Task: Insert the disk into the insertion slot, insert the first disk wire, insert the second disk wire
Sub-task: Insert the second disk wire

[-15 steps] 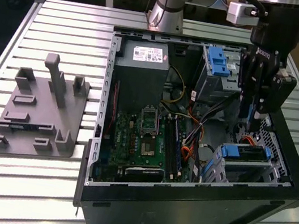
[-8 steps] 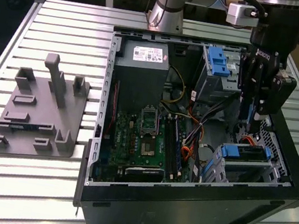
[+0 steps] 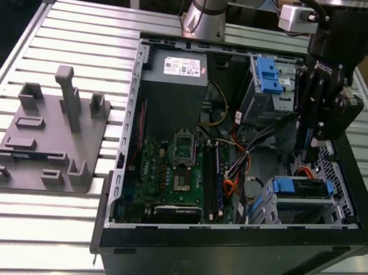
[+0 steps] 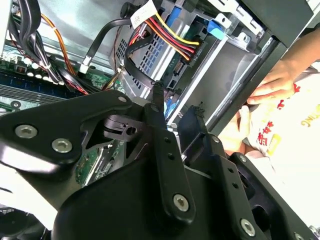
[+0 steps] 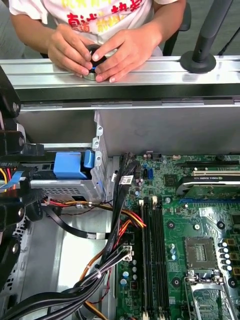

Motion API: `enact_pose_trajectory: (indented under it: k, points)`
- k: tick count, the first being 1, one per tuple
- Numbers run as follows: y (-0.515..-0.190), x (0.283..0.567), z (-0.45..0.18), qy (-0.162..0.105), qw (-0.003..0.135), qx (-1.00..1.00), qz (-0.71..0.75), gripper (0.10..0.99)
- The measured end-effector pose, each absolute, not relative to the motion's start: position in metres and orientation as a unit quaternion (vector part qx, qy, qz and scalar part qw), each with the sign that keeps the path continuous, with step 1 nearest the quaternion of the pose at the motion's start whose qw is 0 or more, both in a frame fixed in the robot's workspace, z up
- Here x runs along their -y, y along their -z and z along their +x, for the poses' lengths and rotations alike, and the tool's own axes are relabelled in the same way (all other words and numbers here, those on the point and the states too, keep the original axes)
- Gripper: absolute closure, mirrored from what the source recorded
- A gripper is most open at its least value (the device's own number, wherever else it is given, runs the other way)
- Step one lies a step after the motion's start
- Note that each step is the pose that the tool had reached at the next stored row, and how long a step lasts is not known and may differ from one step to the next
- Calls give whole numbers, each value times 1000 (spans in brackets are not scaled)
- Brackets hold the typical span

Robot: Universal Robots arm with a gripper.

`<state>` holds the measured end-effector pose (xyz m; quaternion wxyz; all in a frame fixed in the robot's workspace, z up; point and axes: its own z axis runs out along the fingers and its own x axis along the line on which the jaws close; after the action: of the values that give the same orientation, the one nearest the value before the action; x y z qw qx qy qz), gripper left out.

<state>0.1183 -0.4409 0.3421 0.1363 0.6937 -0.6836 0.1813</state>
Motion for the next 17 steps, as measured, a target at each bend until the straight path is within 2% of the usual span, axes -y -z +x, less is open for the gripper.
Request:
enact_pose_trajectory:
  k: [2,3,4,5,17]
  points:
    - [-342,441,118,-182,137,684,694,706]
    - [-342,441,118,-182,137,683,694,773]
    - [-342,441,118,-182,137,683,694,773]
    - [-342,441,118,-182,137,683,694,839]
    - [-341,441,118,-182,137,678,699,839]
